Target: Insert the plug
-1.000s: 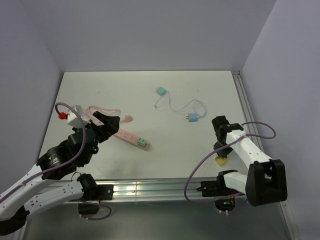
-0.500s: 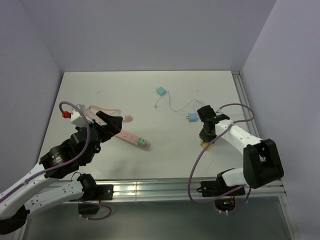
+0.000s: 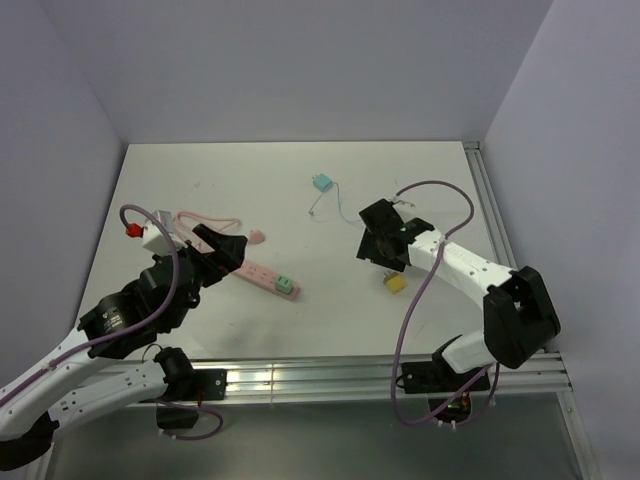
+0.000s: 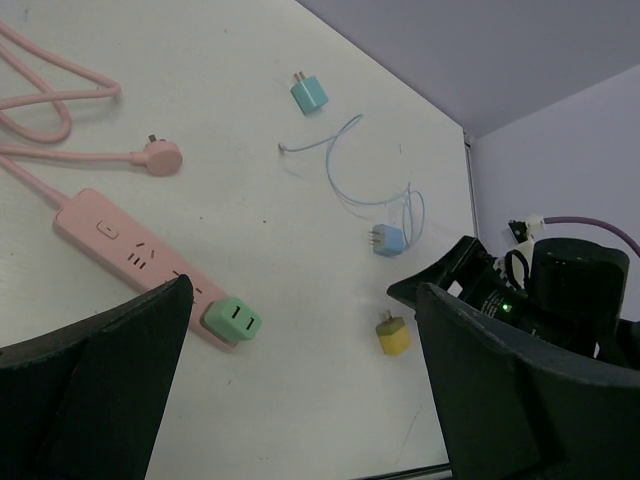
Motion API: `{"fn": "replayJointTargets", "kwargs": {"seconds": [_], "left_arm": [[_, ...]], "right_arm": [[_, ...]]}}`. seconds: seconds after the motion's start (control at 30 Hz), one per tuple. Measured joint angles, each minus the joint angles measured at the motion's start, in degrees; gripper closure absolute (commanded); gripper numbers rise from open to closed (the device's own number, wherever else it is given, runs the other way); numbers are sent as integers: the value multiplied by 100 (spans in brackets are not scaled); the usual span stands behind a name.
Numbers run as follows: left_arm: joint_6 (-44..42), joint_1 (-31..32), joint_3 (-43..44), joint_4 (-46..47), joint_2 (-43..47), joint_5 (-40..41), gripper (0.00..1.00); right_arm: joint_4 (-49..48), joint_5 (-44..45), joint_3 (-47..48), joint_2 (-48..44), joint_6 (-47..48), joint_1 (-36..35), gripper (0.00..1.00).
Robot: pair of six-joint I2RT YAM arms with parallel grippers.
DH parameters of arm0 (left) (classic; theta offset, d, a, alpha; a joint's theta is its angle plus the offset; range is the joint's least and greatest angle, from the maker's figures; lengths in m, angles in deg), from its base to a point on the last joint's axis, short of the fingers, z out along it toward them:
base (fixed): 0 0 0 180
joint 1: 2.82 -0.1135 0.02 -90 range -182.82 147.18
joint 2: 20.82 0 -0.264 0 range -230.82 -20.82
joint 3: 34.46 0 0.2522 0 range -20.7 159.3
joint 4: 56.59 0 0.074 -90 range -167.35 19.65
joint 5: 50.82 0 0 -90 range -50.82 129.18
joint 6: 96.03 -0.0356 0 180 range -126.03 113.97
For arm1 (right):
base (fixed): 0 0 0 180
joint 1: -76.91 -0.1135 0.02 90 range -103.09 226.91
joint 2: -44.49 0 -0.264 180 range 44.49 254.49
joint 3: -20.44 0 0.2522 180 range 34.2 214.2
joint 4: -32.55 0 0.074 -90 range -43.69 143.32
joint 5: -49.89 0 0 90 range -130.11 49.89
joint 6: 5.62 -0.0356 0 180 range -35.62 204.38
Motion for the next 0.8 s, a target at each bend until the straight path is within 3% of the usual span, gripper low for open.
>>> {"fn": "replayJointTargets", "kwargs": {"seconds": [0.23,0.5,0.8], "left_arm": [[-4,0,0,72,-9,-81,0],[-24,0,0,74,0,-116,1],[-33,0,0,118,42,-127,0]], "right_arm": [[201,131,-387,-516,-678,48,19],[221,9,-1226,-621,-1207,623,18],[15,-87,-1276,-603,-1451,767,21]]}}
